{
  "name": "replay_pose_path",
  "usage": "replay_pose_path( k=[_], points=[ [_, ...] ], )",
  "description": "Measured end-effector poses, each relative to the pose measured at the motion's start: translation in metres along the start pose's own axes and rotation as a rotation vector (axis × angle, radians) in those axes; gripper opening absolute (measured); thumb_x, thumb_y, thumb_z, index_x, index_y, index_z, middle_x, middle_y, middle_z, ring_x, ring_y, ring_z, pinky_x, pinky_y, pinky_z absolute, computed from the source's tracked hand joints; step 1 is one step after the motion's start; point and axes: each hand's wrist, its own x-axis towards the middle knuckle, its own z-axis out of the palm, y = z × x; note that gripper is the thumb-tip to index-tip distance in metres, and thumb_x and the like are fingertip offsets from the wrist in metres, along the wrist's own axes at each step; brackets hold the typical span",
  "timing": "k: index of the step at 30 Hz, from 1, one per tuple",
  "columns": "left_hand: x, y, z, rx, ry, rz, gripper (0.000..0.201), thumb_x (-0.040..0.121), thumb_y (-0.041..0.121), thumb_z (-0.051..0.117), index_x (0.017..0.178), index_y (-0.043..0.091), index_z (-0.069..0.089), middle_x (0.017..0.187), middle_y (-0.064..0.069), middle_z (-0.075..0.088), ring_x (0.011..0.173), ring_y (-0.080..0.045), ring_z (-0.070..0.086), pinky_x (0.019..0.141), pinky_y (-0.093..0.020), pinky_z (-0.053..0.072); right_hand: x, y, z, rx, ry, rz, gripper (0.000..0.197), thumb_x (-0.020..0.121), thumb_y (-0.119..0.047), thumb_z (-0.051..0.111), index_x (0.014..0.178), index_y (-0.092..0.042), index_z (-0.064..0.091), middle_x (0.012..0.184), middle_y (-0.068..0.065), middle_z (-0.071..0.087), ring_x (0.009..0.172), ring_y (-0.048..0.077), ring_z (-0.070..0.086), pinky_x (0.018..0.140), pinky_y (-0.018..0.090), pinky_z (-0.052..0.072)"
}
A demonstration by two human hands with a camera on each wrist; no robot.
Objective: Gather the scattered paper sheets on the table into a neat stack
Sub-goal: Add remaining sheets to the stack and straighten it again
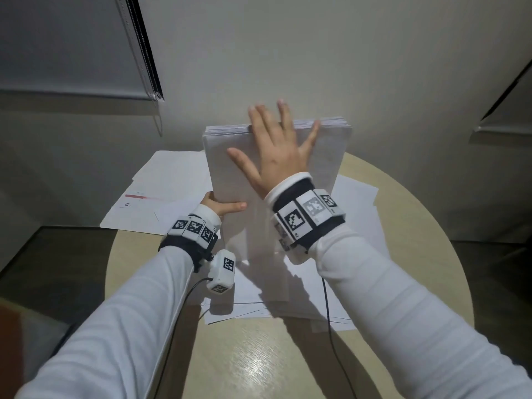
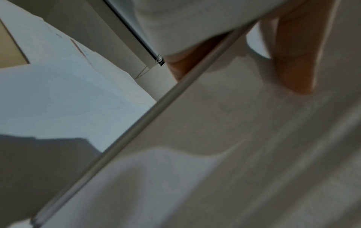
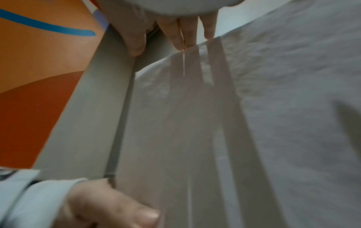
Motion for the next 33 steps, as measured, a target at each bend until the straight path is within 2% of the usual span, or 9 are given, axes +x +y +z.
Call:
replay_pose_path(
  k=[2, 5, 8, 11, 15, 20, 23, 25, 33],
  points=[
    [0.001, -0.003, -0.002, -0.037, -0.036, 0.008, 0.028, 0.069, -0.011, 0.072, 0.081, 0.012, 0.063, 0.053, 0.016, 0.069, 0.055, 0.007, 0.065, 0.066, -0.016, 0.054, 0.000, 0.015, 0.000, -0.016, -0.008, 0.020, 0.064, 0.082, -0.060, 0.036, 0.118, -0.015, 0.064, 0.120, 0.000, 0.066, 0.122, 0.025, 0.055, 0.096, 0.074, 0.020],
    [-0.001, -0.003, -0.002, -0.074, -0.067, 0.007, 0.032, 0.052, 0.003, 0.077, 0.079, 0.013, 0.064, 0.056, 0.014, 0.070, 0.070, -0.009, 0.066, 0.080, -0.026, 0.054, 0.000, 0.029, -0.001, -0.019, 0.025, 0.045, 0.061, 0.082, -0.059, 0.038, 0.115, -0.015, 0.065, 0.119, 0.001, 0.066, 0.120, 0.025, 0.056, 0.095, 0.075, 0.019],
    [-0.007, 0.002, -0.001, -0.087, -0.043, -0.011, 0.039, 0.063, -0.006, 0.077, 0.100, -0.001, 0.064, 0.072, 0.004, 0.069, 0.089, -0.025, 0.060, 0.096, -0.039, 0.048, -0.005, 0.043, -0.002, 0.039, 0.031, 0.172, 0.064, 0.083, -0.059, 0.036, 0.121, -0.015, 0.062, 0.128, 0.003, 0.060, 0.131, 0.029, 0.045, 0.099, 0.074, 0.011],
    [-0.009, 0.004, -0.001, -0.118, -0.042, -0.023, 0.053, 0.068, -0.009, 0.074, 0.118, -0.010, 0.056, 0.076, 0.004, 0.068, 0.086, -0.022, 0.060, 0.096, -0.039, 0.047, -0.011, 0.055, -0.005, 0.043, 0.020, 0.187, 0.066, 0.082, -0.062, 0.034, 0.128, -0.018, 0.056, 0.137, 0.002, 0.053, 0.137, 0.028, 0.037, 0.103, 0.069, 0.004],
    [-0.010, 0.005, -0.002, -0.167, -0.061, -0.039, 0.042, 0.070, -0.010, 0.072, 0.110, -0.004, 0.061, 0.065, 0.011, 0.071, 0.086, -0.022, 0.059, 0.097, -0.040, 0.047, -0.026, 0.081, -0.002, 0.372, 0.092, 0.553, 0.115, 0.061, -0.089, 0.032, 0.149, -0.015, 0.017, 0.157, 0.003, 0.017, 0.146, 0.021, 0.011, 0.113, 0.051, -0.003],
    [-0.004, -0.001, -0.005, -0.131, -0.164, -0.043, 0.086, 0.007, 0.030, 0.092, 0.088, 0.016, 0.065, 0.072, 0.009, 0.074, 0.096, -0.026, 0.062, 0.098, -0.040, 0.045, -0.082, 0.107, 0.023, 1.059, -0.219, 1.046, 0.160, 0.024, -0.091, 0.059, 0.149, -0.014, -0.004, 0.152, 0.003, 0.023, 0.140, 0.014, 0.022, 0.112, 0.028, 0.017],
    [-0.003, -0.002, -0.003, -0.087, -0.106, -0.083, 0.080, 0.019, 0.011, 0.083, 0.096, 0.009, 0.063, 0.095, -0.008, 0.068, 0.112, -0.032, 0.058, 0.105, -0.047, 0.042, -0.099, 0.109, 0.031, 0.960, -0.479, 1.001, 0.100, 0.066, -0.042, 0.080, 0.141, -0.002, 0.029, 0.139, 0.011, 0.044, 0.128, 0.018, 0.041, 0.115, 0.032, 0.024],
    [-0.004, -0.004, -0.001, -0.065, -0.056, -0.114, 0.096, 0.020, 0.009, 0.079, 0.113, -0.002, 0.057, 0.108, -0.018, 0.063, 0.116, -0.035, 0.056, 0.105, -0.050, 0.042, -0.107, 0.111, 0.040, 0.879, -0.498, 1.027, 0.063, 0.074, -0.015, 0.077, 0.128, -0.001, 0.046, 0.127, 0.017, 0.056, 0.117, 0.022, 0.052, 0.110, 0.037, 0.034],
    [-0.019, -0.032, 0.009, 0.063, 0.048, -0.251, 0.082, 0.062, 0.003, 0.083, 0.132, -0.006, 0.041, 0.132, -0.011, 0.052, 0.124, -0.027, 0.050, 0.109, -0.037, 0.038, -0.127, 0.111, 0.048, 0.855, -0.549, 1.119, 0.058, 0.075, -0.010, 0.076, 0.126, -0.002, 0.050, 0.121, 0.013, 0.060, 0.119, 0.023, 0.054, 0.093, 0.025, 0.038]
  ],
)
